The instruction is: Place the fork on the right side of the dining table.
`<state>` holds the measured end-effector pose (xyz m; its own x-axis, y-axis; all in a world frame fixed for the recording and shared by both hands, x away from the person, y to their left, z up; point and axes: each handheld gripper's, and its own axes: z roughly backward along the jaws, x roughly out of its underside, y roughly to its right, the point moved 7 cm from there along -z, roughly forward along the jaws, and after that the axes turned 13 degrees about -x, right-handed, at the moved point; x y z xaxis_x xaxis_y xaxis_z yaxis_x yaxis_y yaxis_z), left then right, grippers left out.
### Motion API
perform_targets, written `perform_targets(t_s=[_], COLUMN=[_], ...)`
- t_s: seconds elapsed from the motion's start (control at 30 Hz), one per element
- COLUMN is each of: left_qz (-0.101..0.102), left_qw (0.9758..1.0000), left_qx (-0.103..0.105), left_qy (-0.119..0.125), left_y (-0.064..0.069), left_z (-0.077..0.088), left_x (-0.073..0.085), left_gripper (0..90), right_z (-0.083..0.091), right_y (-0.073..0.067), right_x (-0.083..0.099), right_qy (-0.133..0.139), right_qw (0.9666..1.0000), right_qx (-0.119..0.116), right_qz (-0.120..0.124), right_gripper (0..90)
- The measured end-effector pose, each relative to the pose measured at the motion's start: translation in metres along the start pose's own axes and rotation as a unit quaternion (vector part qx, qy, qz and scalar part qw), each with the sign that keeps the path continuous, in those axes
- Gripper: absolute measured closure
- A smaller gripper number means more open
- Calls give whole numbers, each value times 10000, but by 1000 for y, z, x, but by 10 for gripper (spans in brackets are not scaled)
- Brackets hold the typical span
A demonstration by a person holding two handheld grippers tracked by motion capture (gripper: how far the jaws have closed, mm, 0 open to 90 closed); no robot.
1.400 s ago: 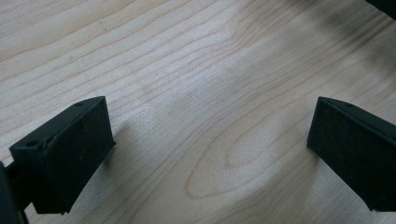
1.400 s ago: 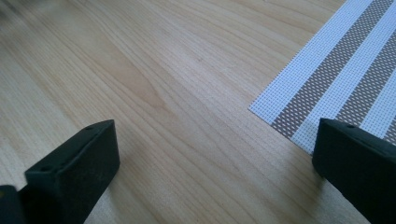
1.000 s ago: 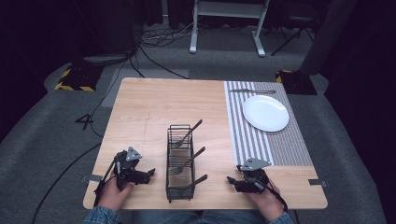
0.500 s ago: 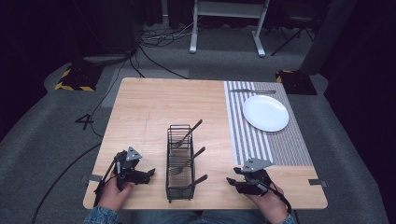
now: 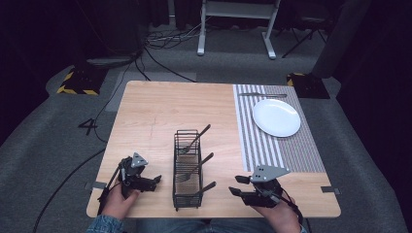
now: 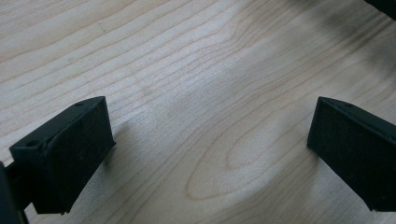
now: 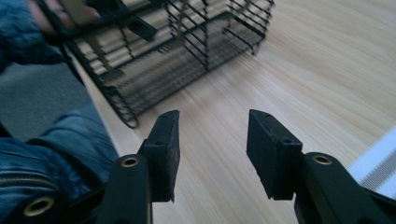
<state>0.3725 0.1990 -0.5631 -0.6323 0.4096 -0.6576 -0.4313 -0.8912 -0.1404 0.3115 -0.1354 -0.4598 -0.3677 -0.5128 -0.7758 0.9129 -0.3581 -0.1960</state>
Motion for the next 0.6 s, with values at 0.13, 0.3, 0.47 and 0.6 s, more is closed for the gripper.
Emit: perform_targets(t_s=[0.13,0.3,0.47,0.6], left_qz=[0,0,0,20], left_qw=[10000,10000,10000,10000], left_qx=[1,1,2,8], left_qy=[0,-1,0,7], left_y=[0,0,0,0], left_z=[0,0,0,0], left_x=[0,0,0,0], left_gripper=[2,2,2,3], right_z=[3,4,3,0], right_y=[-14,-23,-37,-44], right_x=[-13,-23,-38,-46], right_qy=[248,378,546,588], right_qw=[9991,9978,9947,9927], right_qx=[-319,-494,-791,-950], right_qz=[127,222,364,462], right_gripper=[566,573,590,609])
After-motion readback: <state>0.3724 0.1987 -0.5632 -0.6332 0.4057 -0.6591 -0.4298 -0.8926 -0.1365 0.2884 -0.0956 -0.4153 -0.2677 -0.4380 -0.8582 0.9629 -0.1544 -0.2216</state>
